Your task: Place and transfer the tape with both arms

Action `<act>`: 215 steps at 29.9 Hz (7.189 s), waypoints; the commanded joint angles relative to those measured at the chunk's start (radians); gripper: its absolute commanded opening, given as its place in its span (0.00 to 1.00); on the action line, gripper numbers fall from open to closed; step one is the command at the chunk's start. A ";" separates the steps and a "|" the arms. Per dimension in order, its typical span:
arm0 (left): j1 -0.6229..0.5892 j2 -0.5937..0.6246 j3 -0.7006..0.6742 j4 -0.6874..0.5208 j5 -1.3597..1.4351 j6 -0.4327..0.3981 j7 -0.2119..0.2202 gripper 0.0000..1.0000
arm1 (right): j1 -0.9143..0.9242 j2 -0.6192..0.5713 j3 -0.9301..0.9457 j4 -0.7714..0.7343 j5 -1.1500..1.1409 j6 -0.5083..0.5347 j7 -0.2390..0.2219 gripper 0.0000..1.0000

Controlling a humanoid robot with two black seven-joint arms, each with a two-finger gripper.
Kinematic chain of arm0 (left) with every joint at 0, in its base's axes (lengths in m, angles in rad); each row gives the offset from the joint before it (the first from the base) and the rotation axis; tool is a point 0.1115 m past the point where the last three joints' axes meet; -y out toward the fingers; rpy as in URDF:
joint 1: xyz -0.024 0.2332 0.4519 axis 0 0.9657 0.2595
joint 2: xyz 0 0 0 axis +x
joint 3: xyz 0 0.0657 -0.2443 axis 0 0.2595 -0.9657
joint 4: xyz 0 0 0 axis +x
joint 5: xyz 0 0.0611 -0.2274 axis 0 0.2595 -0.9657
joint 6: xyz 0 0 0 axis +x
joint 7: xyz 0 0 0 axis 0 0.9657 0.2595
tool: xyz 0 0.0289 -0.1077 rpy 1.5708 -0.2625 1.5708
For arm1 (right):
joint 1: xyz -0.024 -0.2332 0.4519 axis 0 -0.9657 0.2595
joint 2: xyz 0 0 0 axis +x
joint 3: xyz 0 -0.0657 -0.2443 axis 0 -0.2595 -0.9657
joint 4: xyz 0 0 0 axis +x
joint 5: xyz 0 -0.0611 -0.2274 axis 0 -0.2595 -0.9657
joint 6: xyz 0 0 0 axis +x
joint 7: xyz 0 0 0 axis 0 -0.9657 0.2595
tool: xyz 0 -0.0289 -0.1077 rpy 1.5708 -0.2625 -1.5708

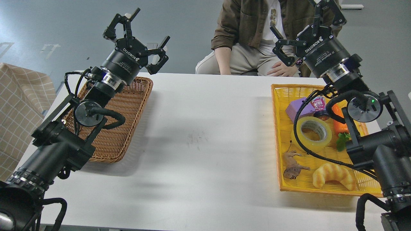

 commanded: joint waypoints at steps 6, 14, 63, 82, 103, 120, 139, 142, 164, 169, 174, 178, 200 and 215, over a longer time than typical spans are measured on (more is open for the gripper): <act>0.000 -0.002 0.009 0.002 0.000 0.000 -0.008 0.98 | 0.002 0.000 0.003 0.000 0.000 0.000 0.000 1.00; 0.000 0.003 -0.005 0.002 0.002 0.000 -0.011 0.98 | 0.002 0.000 0.003 0.000 0.000 0.000 0.000 1.00; 0.000 -0.011 -0.017 0.006 0.014 0.000 -0.055 0.98 | 0.000 0.000 -0.004 0.003 0.000 0.000 0.003 1.00; -0.002 -0.014 -0.014 0.005 0.014 0.000 -0.054 0.98 | 0.006 -0.056 -0.038 0.009 -0.006 0.000 0.006 1.00; -0.003 -0.006 -0.016 -0.003 0.014 0.000 -0.055 0.98 | 0.163 -0.567 -0.639 0.107 -0.237 0.000 -0.008 1.00; -0.003 -0.002 -0.016 -0.003 0.015 0.000 -0.057 0.98 | 0.178 -0.767 -0.806 0.288 -0.722 0.000 -0.072 1.00; -0.005 0.001 -0.017 -0.005 0.014 0.000 -0.057 0.98 | 0.089 -0.773 -0.825 0.293 -1.128 0.000 -0.074 0.98; -0.005 0.000 -0.017 -0.005 0.014 0.000 -0.057 0.98 | 0.075 -0.765 -0.826 0.284 -1.128 0.000 -0.072 0.97; -0.003 0.003 -0.017 -0.005 0.014 0.000 -0.057 0.98 | 0.023 -0.695 -0.826 0.201 -1.129 0.000 -0.070 0.78; -0.003 0.001 -0.019 -0.005 0.014 0.000 -0.058 0.98 | 0.026 -0.681 -0.851 0.187 -1.129 0.000 -0.070 0.72; -0.003 0.003 -0.017 -0.005 0.014 0.000 -0.058 0.98 | 0.026 -0.662 -0.863 0.163 -1.129 0.000 -0.070 0.66; -0.003 0.003 -0.017 -0.005 0.014 0.000 -0.058 0.98 | 0.026 -0.649 -0.863 0.146 -1.129 0.000 -0.070 0.60; -0.002 0.004 -0.020 -0.003 0.014 0.000 -0.058 0.98 | 0.032 -0.619 -0.877 0.106 -1.120 0.000 -0.070 0.05; -0.003 0.003 -0.020 -0.003 0.014 0.000 -0.058 0.98 | 0.045 -0.731 -0.826 0.264 -1.111 0.000 -0.070 0.00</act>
